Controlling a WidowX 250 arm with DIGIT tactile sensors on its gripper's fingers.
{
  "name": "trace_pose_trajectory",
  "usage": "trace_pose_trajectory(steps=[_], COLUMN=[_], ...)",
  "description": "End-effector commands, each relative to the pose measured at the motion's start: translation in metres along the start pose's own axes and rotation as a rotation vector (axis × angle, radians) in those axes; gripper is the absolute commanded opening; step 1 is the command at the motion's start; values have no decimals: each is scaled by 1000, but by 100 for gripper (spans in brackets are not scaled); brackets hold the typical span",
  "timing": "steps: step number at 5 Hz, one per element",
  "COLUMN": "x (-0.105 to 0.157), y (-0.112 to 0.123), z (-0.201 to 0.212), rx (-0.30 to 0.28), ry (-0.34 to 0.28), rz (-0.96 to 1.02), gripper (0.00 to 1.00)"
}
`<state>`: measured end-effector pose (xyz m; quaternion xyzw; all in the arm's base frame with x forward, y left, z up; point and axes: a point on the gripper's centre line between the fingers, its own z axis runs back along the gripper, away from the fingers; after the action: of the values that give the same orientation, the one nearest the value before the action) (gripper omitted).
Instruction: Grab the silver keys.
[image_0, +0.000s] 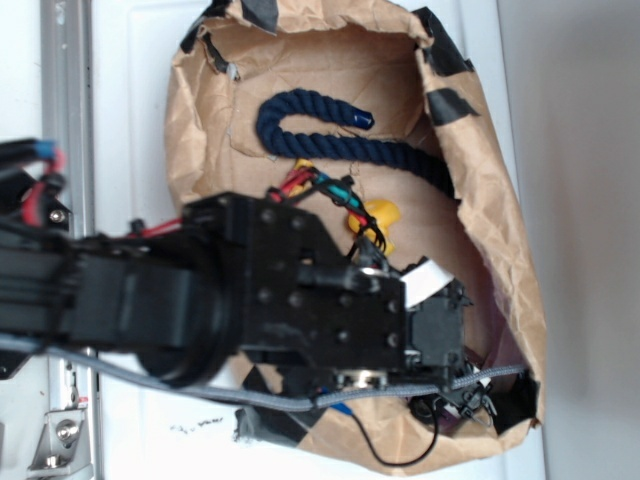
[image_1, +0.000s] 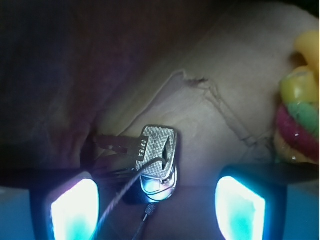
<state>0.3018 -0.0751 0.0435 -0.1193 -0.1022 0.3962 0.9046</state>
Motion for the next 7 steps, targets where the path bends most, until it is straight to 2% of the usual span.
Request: trace_pose_trajectory(steps=[1,3,4,5,6,7], x=[-8,-6,4,36,49,50], y=[-7,-5,-2,13,41,54], z=[0,-1,9,47,109,158], rx=[-19,-9,25,96,79,-44], ry=[-22,-21,-38,-99,-153,-74], rz=[-19,-9,-8,-67,-82,-18], gripper=[0,0,0,0,0,0])
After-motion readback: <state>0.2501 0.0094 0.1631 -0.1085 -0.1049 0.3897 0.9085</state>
